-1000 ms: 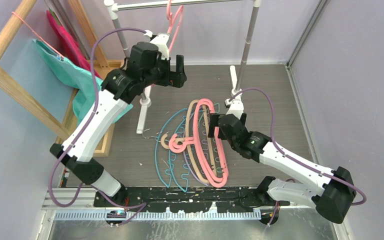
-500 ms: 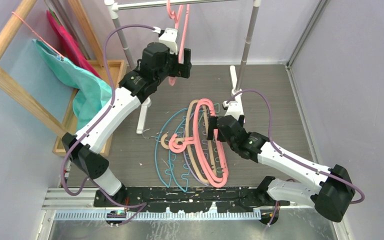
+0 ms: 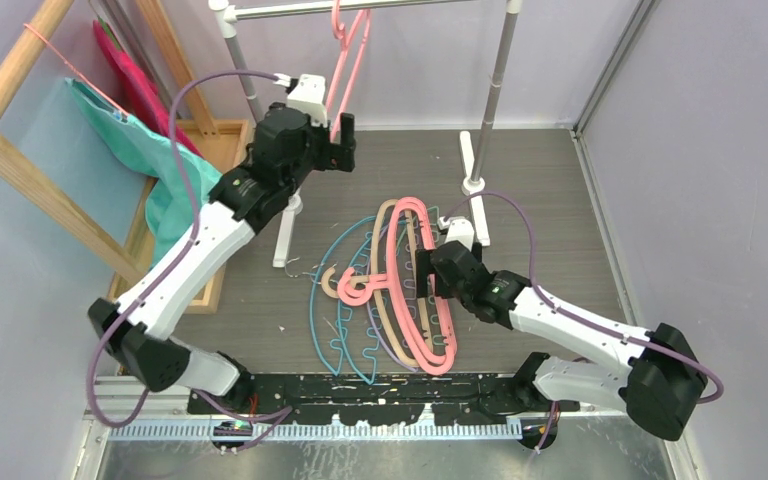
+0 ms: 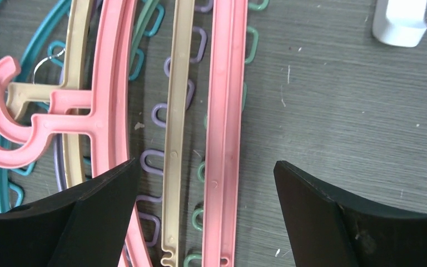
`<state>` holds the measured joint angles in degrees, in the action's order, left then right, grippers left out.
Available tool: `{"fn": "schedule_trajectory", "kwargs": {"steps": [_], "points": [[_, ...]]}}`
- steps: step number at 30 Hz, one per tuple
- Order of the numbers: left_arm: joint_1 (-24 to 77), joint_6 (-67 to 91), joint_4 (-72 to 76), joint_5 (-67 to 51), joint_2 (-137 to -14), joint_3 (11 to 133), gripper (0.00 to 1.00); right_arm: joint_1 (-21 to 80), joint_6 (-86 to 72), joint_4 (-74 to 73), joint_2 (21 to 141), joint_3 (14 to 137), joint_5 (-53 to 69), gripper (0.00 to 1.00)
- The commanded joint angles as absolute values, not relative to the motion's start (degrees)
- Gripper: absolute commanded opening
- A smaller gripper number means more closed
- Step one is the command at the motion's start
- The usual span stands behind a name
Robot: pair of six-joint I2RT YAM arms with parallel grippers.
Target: Organize the hangers
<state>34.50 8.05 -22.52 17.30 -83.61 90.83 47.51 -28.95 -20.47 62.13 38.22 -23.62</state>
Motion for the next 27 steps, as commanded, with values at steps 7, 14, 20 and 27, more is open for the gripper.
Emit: {"fn": "schedule_trajectory", "kwargs": {"steps": [7, 14, 20, 27], "points": [[34.21, 7.39, -22.47, 21.05, -70.08, 83.24, 0.98, 50.9, -25.38, -18.48, 64.1, 39.22, -20.22, 0.9], [34.22, 9.36, -23.74, 19.54, -64.87, 77.26, 0.98, 57.37, -25.57, -18.35, 68.38, 40.12, -20.41, 0.86], [34.25, 10.19, -25.28, 18.85, -64.46, 76.18, 0.98, 61.38, -25.66, -18.63, 72.02, 41.96, -19.88, 0.79], [34.27, 11.93, -25.37, 18.28, -63.19, 72.61, 0.98, 64.52, -26.53, -17.71, 76.05, 43.39, -18.43, 0.69]]}}
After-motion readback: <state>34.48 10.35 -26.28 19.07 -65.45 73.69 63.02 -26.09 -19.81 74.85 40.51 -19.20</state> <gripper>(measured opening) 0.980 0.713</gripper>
